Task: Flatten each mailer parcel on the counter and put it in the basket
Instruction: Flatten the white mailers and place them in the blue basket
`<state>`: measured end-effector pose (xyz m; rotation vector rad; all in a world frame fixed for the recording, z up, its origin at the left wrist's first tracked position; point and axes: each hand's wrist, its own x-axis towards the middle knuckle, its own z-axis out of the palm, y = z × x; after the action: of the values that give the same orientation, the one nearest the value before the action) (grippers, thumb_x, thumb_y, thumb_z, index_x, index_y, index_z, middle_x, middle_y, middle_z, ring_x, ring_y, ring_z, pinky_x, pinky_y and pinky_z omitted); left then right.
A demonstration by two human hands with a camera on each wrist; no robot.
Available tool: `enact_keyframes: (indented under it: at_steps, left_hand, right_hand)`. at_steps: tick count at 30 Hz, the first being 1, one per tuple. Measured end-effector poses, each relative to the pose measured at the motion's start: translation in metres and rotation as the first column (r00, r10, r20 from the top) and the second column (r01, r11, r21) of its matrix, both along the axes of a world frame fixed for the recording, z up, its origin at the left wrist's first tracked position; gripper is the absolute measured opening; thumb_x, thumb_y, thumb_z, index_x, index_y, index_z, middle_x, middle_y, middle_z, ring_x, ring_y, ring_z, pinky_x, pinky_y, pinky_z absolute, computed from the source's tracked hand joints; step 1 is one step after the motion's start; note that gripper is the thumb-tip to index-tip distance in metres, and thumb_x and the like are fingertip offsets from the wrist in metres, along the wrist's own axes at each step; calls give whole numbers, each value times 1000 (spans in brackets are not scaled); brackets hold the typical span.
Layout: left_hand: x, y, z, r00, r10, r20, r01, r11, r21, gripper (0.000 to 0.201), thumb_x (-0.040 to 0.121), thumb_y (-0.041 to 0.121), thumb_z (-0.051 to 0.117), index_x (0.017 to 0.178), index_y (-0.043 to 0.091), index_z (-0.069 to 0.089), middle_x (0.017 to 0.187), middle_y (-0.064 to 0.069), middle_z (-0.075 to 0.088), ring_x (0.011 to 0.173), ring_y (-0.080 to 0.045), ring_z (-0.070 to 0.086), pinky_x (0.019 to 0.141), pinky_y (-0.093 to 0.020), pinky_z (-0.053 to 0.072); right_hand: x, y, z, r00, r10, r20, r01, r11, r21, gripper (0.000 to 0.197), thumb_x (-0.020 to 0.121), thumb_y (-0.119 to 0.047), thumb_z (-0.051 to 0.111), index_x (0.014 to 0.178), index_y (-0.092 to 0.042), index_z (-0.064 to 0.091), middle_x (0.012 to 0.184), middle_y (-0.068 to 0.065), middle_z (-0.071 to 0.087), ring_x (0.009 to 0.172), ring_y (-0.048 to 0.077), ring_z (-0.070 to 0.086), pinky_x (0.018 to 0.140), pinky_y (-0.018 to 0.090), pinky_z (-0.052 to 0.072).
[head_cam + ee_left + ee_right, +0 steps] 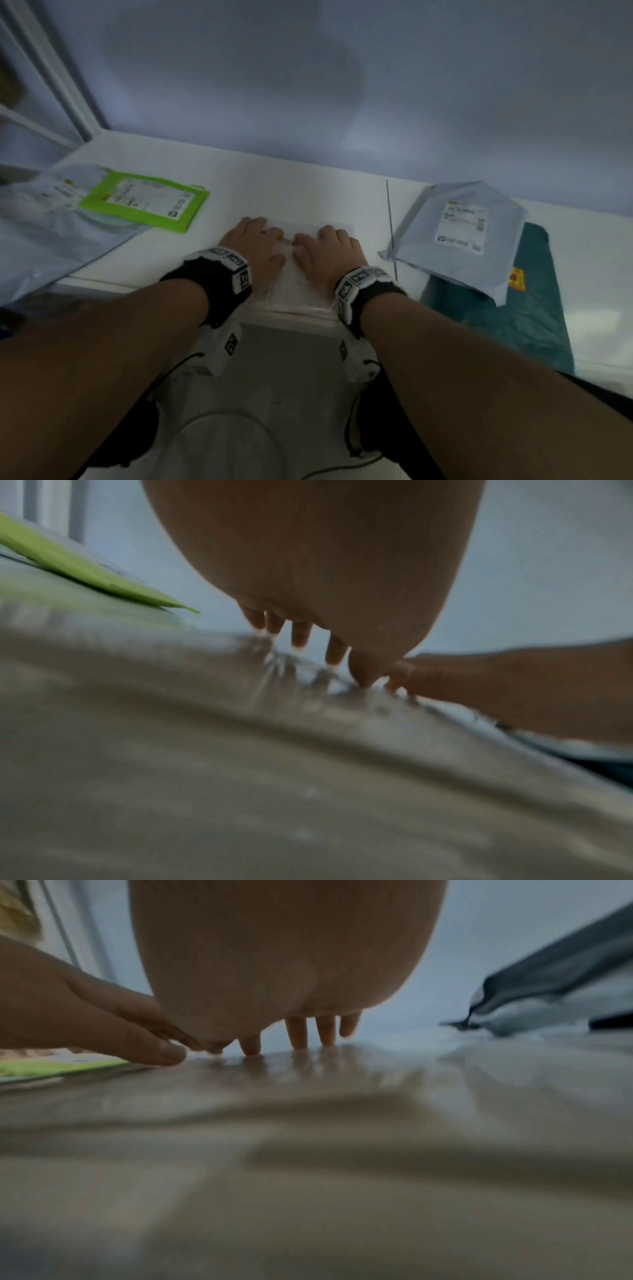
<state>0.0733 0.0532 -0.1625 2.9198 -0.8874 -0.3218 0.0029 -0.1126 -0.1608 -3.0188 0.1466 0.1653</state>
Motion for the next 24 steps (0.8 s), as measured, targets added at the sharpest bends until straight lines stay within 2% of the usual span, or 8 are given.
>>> enact_keyframes:
  at_steps: [2,4,6,8,11,17,21,24]
  left_hand:
    - [-4,-2,-9,1000,4,17,-4,1000,8,67,95,58,25,154,30,8,162,-4,-6,149,-27,-4,120,-38,2]
    - [-3,-6,-17,1000,2,14,-2,1000,12,67,95,59,20,154,31,4,162,-6,-10,148,-27,-7,121,-38,-1]
    - [1,-6,-20,1000,9,8,-9,1000,1,66,96,58,24,154,33,5,162,-8,-9,149,-27,-7,121,-38,-1]
    - [3,-4,-21,1000,18,6,-18,1000,-8,66,96,59,26,153,35,4,162,-9,-9,149,-28,-7,121,-38,-1]
    - [3,-3,-24,999,49,-5,-49,999,-3,68,93,64,27,152,41,2,161,-8,-13,148,-28,-10,120,-38,-3]
    - [5,-1,-29,997,75,-4,-75,992,-98,68,88,70,29,148,51,4,156,-4,-30,148,-30,-7,121,-39,1]
    - [8,-2,-27,993,106,-53,-111,990,-88,87,74,73,23,152,42,2,160,-11,-16,149,-29,-2,120,-38,4]
    - [14,-5,-25,987,128,-102,-134,989,-55,95,68,75,23,153,35,3,162,-8,-7,149,-26,-2,120,-38,3]
  right_hand:
    - [-4,4,-10,1000,-17,19,16,999,38,49,100,-54,29,146,-38,33,154,10,28,143,35,22,117,45,18]
    - [-4,3,-19,999,-42,-19,44,995,89,52,100,-56,24,150,-41,23,164,9,7,150,35,1,122,46,4]
    - [0,-1,-23,998,-47,-39,51,993,105,53,99,-59,19,151,-47,15,165,8,-5,150,34,-7,122,46,-2]
    - [0,-1,-25,998,-37,-41,41,995,94,55,98,-61,16,151,-51,6,164,9,-9,150,34,-9,122,46,-3]
    - [0,1,-26,996,-78,-48,81,993,83,61,97,-63,16,153,-47,-2,164,11,-12,151,31,-10,122,44,-4]
    - [2,4,-26,982,-177,-59,181,980,78,68,92,-71,15,153,-47,-2,163,15,-14,150,32,-10,122,44,-3]
    - [4,1,-23,983,-163,-88,171,981,94,68,92,-73,18,152,-49,1,164,13,-10,151,32,-5,122,45,0]
    - [5,-8,-19,984,-129,-124,143,984,110,69,91,-75,19,152,-49,1,164,10,-9,151,30,-4,122,44,3]
